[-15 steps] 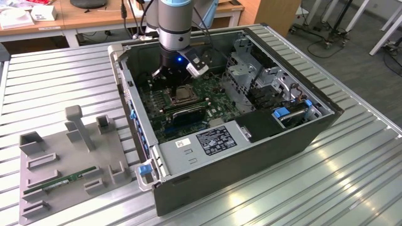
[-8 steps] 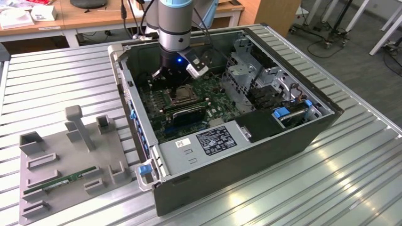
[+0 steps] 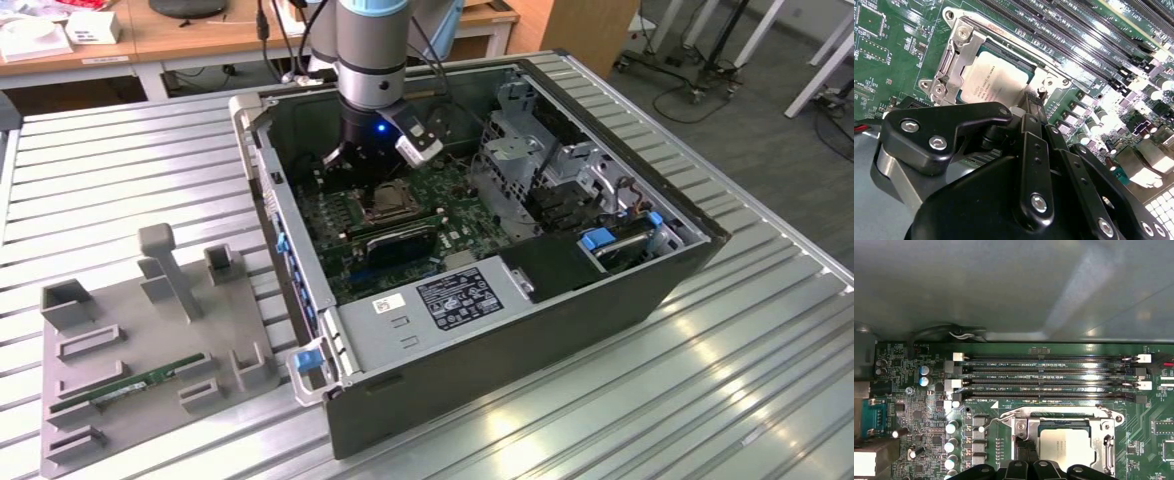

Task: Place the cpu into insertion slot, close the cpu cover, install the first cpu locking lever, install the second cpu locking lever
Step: 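Close the cpu cover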

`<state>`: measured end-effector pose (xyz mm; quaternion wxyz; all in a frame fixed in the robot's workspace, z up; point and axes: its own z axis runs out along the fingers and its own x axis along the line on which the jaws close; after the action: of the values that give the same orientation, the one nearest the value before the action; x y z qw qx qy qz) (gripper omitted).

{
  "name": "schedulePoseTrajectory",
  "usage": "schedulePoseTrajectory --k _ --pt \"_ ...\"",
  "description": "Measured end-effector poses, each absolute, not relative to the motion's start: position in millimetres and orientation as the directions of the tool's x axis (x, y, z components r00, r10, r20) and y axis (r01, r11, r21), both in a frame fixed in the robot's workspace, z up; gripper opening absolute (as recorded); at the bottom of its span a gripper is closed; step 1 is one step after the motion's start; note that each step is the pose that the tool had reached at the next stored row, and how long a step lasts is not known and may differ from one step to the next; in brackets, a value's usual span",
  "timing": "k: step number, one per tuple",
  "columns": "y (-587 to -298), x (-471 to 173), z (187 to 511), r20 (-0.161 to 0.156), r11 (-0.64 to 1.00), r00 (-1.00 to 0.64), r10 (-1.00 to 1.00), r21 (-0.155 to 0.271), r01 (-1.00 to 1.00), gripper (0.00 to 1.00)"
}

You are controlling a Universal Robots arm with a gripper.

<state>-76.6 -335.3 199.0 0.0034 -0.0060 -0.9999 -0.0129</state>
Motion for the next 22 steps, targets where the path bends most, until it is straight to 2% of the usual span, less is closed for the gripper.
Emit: schedulePoseTrajectory --k 22 --pt "-335 -77 221 0.007 1.000 -1.000 0.012 0.026 0.012 0.11"
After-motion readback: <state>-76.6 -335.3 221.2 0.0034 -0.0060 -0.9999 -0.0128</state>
